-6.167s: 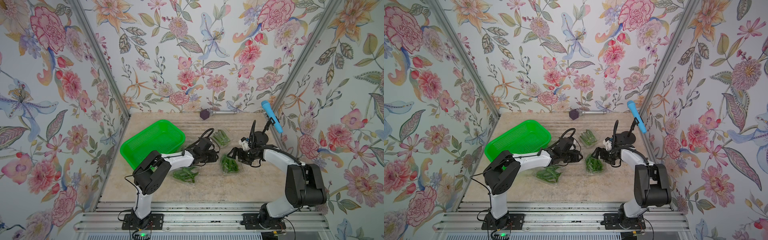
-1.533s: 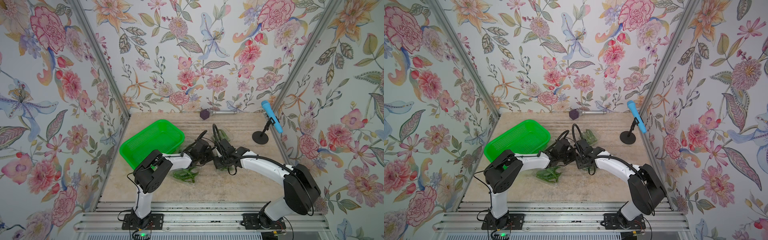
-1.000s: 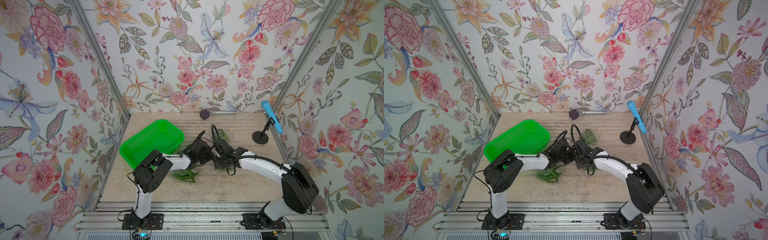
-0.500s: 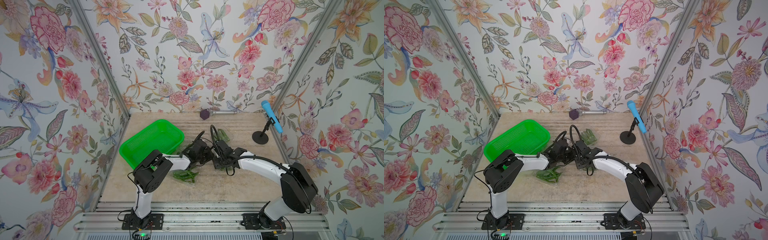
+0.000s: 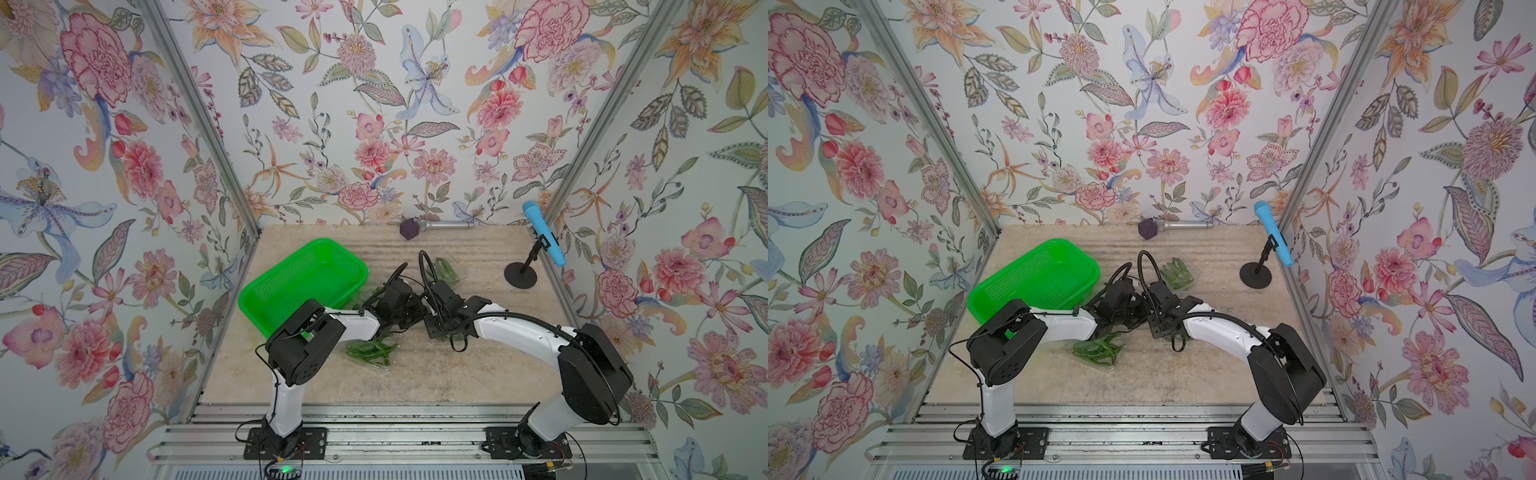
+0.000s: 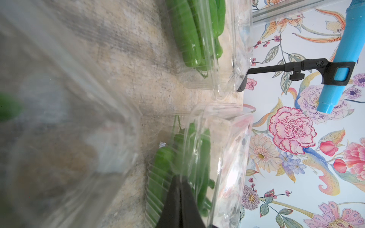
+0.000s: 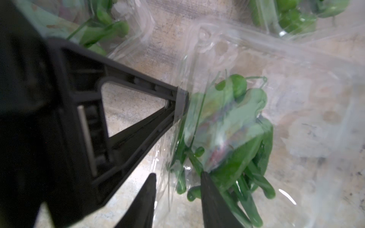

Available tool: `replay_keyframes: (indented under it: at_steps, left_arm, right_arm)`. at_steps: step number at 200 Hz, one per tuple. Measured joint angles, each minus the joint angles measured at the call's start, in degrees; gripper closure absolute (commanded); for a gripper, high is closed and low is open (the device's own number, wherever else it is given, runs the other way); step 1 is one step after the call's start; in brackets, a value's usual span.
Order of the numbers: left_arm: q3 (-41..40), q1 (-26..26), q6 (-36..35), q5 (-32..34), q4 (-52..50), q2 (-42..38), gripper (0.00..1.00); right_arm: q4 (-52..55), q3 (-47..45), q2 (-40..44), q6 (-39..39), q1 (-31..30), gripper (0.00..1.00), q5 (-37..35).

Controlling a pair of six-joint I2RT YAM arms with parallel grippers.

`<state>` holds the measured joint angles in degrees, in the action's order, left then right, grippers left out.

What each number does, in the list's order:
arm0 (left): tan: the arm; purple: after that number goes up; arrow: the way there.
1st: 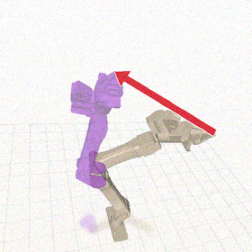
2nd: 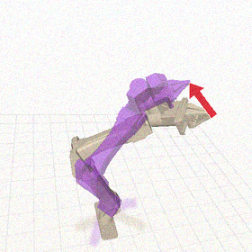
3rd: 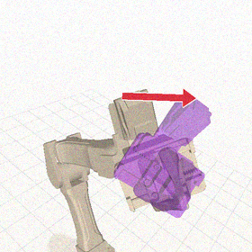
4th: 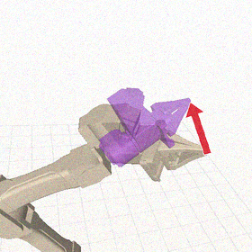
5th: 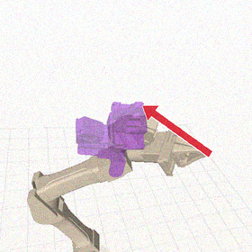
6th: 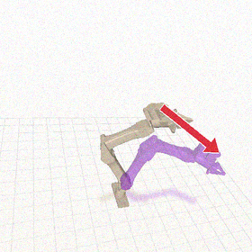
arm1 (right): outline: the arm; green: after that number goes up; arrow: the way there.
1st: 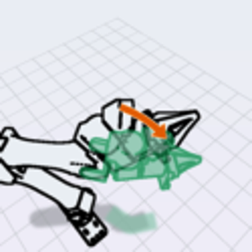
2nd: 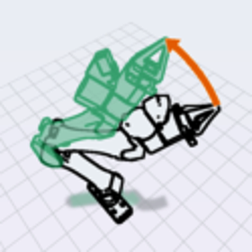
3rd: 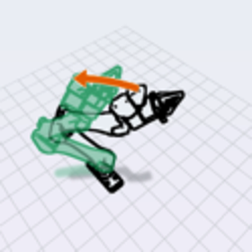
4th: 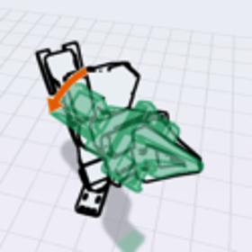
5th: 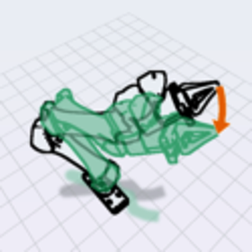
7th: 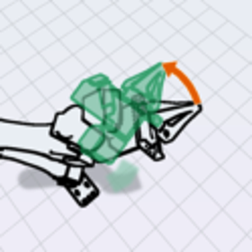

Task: Take small green peppers out of containers
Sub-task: Open the packing box at the center of the board.

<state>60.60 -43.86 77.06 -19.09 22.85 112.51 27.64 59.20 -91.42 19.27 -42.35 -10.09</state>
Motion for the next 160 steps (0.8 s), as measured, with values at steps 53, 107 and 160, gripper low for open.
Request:
replay_keyframes:
  at_steps: [53,107,160]
  left_arm:
    - [-0.5,0.0,0.0,-0.2,1.0,0.0,1.00]
    - [-0.7,0.0,0.2,-0.2,1.7,0.0,1.00]
    - [-0.9,0.0,0.2,-0.4,2.1,0.0,1.00]
  right_arm:
    - [0.0,-0.1,-0.4,0.9,0.0,1.00,0.7]
    - [0.2,-0.1,0.3,0.7,0.8,1.00,1.4]
    - [2.0,-0.1,3.4,0.7,3.5,1.00,2.6]
